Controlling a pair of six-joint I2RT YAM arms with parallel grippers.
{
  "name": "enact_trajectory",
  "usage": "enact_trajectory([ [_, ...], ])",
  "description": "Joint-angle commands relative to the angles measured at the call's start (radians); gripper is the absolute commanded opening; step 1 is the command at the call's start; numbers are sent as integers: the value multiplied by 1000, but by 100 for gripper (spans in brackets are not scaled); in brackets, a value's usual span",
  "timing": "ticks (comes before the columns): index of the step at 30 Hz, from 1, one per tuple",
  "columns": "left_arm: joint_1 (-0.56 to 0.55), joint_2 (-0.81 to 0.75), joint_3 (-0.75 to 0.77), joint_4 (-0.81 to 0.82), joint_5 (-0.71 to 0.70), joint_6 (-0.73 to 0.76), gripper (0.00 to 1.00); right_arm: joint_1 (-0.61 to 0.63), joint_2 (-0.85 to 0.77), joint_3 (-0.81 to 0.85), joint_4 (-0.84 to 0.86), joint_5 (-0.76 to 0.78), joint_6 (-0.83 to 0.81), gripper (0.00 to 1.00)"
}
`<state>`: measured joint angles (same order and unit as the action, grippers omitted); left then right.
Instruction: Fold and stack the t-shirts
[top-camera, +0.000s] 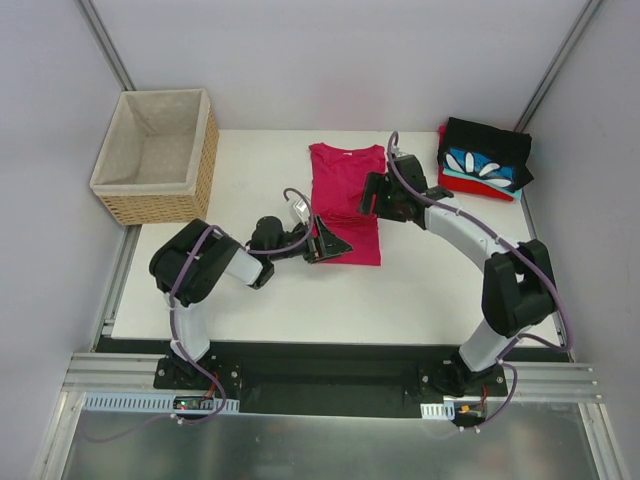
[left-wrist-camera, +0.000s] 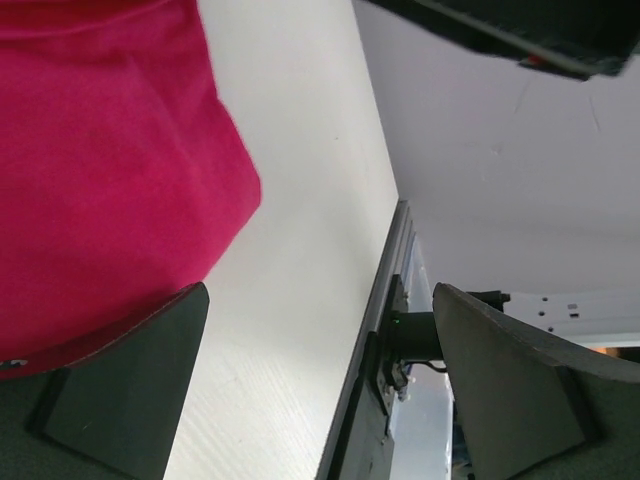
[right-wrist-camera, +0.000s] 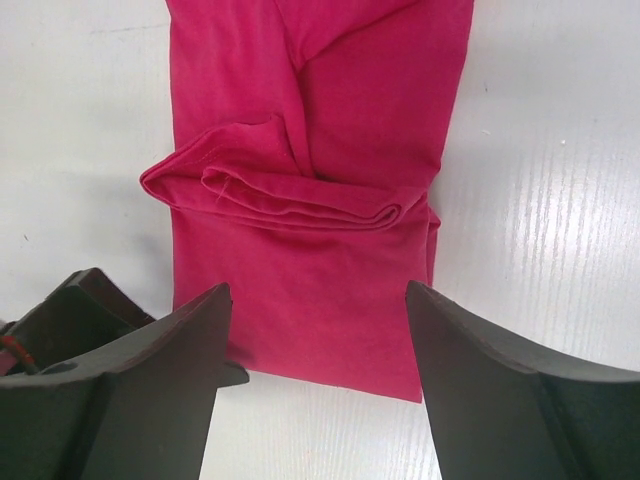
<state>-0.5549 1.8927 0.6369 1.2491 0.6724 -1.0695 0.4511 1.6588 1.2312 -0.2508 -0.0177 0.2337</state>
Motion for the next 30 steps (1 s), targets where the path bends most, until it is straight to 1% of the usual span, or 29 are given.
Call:
enact_trajectory([
  [1,15,95,14,104,19,31,95,3,28,66,-11,-39,-11,74],
  [2,19,127,9,137,16,26,95,3,45,73,-10,-50,-10,73],
  [5,29,170,-2,168,13,34,94,6,99,108,-5,-114,10,74],
  [8,35,189,-17,185,9,37,94,17,142,146,-7,-166,27,73],
  [13,43,184,-28,194,12,42,94,46,167,156,-4,-221,73,73],
  [16,43,169,-29,194,13,45,94,67,171,160,-15,-217,93,73],
  [19,43,155,-36,188,13,49,94,69,193,166,-16,-263,125,73],
  [30,43,140,-55,199,16,43,94,75,291,180,16,-303,176,73],
])
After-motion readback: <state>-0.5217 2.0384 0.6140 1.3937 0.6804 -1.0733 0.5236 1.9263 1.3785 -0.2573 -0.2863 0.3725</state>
